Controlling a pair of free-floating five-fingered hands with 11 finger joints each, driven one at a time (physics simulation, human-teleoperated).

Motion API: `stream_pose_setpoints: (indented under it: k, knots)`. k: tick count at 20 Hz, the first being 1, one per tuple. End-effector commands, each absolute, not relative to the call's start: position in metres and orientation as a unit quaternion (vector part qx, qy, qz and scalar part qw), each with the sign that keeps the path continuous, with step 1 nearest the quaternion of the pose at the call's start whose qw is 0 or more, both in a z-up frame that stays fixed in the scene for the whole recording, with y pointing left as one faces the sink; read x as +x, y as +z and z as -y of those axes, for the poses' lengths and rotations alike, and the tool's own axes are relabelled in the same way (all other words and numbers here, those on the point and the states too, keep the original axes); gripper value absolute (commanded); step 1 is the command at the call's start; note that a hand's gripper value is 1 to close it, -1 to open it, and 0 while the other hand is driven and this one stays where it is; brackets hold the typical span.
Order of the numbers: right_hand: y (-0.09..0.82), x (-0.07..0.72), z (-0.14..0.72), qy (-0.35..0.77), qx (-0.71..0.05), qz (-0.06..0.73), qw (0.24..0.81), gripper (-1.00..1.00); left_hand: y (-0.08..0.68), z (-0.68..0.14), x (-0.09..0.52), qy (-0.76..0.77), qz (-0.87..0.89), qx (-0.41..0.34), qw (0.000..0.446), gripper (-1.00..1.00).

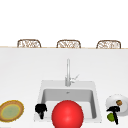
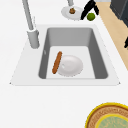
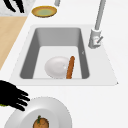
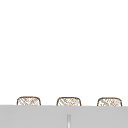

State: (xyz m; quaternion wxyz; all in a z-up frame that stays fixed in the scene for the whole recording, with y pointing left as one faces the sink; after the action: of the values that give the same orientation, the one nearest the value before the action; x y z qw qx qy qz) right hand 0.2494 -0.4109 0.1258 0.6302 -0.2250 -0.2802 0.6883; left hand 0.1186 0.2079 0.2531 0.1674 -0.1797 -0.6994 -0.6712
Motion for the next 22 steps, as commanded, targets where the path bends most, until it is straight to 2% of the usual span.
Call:
stream_pose_setpoints:
  k: [1, 7, 8, 10, 13, 21, 22]
  knots:
    - [0.117, 0.251, 0.410, 0.698, -0.226, 0.277, 0.620, -1.00, 0.253, -0.208, 0.119, -0.671, 0.699, -0.180, 0.167, 0.00]
    - [0.114, 0.243, 0.405, 0.690, -0.233, 0.282, 0.625, -1.00, 0.253, -0.208, 0.119, -0.671, 0.699, -0.180, 0.167, 0.00]
    - [0.114, 0.240, 0.404, 0.688, -0.237, 0.285, 0.624, 1.00, 0.253, -0.208, 0.119, -0.671, 0.699, -0.180, 0.167, 0.00]
    - [0.118, 0.236, 0.404, 0.684, -0.265, 0.316, 0.601, 1.00, 0.253, -0.208, 0.119, -0.671, 0.699, -0.180, 0.167, 0.00]
    - [0.120, 0.239, 0.405, 0.673, -0.283, 0.331, 0.598, 1.00, 0.253, -0.208, 0.119, -0.671, 0.699, -0.180, 0.167, 0.00]
    - [0.145, 0.243, 0.394, 0.652, -0.300, 0.355, 0.599, 1.00, 0.253, -0.208, 0.119, -0.671, 0.699, -0.180, 0.167, 0.00]
    - [0.150, 0.247, 0.390, 0.663, -0.302, 0.335, 0.597, 1.00, 0.253, -0.208, 0.119, -0.671, 0.699, -0.180, 0.167, 0.00]
